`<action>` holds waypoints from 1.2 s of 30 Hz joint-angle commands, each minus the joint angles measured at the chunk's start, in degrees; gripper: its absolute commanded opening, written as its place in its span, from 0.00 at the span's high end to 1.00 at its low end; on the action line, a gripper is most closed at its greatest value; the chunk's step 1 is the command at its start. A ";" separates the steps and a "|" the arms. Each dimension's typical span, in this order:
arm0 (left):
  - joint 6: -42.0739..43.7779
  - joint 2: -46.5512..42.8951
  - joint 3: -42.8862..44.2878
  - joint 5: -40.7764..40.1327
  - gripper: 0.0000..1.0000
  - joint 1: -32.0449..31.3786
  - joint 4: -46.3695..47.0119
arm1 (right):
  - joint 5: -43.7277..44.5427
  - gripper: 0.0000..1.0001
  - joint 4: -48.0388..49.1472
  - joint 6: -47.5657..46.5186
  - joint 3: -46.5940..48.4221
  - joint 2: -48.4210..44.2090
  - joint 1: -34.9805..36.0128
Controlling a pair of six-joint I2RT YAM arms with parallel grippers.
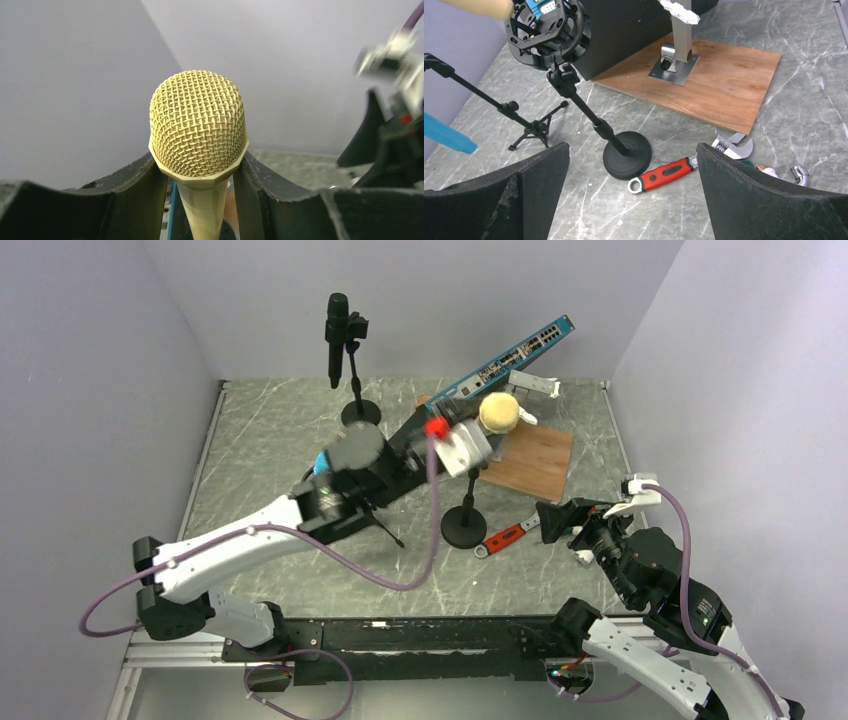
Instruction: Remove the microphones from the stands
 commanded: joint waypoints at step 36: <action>-38.37 -23.21 -1.96 -5.44 1.00 72.58 -51.69 | -3.72 0.00 3.84 0.62 1.05 2.53 0.31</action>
